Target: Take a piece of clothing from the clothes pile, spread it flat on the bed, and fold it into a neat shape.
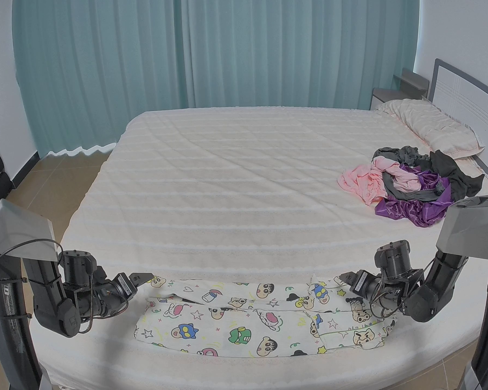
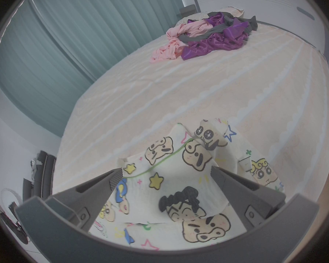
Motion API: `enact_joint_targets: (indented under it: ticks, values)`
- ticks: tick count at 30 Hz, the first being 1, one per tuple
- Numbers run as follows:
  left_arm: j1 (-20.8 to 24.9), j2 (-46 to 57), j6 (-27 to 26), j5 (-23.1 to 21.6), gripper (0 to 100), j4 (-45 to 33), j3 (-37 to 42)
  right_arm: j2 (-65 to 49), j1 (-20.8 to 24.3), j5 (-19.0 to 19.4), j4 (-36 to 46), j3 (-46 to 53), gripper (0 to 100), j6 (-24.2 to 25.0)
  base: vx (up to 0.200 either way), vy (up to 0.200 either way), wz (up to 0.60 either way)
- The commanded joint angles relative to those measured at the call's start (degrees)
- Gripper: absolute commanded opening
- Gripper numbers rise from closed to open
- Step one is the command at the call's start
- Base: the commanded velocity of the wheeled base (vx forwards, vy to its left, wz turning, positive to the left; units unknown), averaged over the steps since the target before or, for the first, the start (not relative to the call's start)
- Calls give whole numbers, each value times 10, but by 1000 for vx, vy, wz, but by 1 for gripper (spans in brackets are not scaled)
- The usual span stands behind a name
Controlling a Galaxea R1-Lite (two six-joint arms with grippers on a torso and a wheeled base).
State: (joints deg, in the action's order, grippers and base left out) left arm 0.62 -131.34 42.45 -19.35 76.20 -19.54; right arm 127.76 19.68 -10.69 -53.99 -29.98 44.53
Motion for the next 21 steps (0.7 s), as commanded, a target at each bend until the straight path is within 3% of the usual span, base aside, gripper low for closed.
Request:
enact_joint_targets:
  ticks: [1, 5, 13, 17, 18, 21]
  values:
    - [0, 6, -1, -7, 100, 0, 5, -59, 3, 8, -38, 55, 100, 25, 0, 0, 0]
    - [5, 10, 1, -3, 100, 0, 2, -64, 2, 18, -73, 80, 100, 25, 0, 0, 0]
    - [16, 5, -4, 33, 100, -21, -89, -59, 11, 18, -84, 84, 100, 24, 0, 0, 0]
    - [29, 10, -54, 33, 100, -123, -170, -60, 12, 17, -85, 85, 100, 23, 0, 0, 0]
    - [32, 8, -78, 33, 100, -193, -217, -59, 16, 16, -85, 86, 100, 23, 0, 0, 0]
    - [39, 5, -89, 33, 100, -299, -277, -60, 16, 14, -85, 86, 100, 22, 0, 0, 0]
